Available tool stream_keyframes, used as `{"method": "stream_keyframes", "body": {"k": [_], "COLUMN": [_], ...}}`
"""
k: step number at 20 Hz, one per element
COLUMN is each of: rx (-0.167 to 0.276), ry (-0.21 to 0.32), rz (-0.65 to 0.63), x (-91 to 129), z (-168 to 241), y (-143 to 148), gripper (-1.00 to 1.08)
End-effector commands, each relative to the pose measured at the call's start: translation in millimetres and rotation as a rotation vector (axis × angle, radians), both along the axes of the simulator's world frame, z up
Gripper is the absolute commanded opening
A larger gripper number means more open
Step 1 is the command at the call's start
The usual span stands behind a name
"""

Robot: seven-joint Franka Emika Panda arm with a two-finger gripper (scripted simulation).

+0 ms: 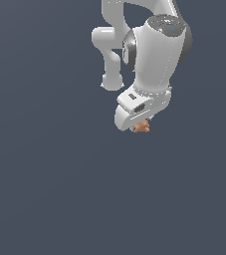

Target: Pick up the object and move it to a goal position.

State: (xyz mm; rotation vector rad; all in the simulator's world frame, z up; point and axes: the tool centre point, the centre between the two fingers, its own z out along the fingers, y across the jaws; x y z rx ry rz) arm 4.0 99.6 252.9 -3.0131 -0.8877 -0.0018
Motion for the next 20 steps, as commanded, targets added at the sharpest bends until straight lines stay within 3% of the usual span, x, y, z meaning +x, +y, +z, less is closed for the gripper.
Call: {"method": "stream_keyframes", "body": {"k": [1, 12, 20], "rx": [0.000, 0.000, 0.000], "ry": [0.001, 0.001, 0.001], "rz": [0.000, 0.000, -0.001], "x": [1, 11, 18], "z": [28, 142, 202], "y": [0, -2, -3], "gripper": [-1.00, -1.00, -1.00]}}
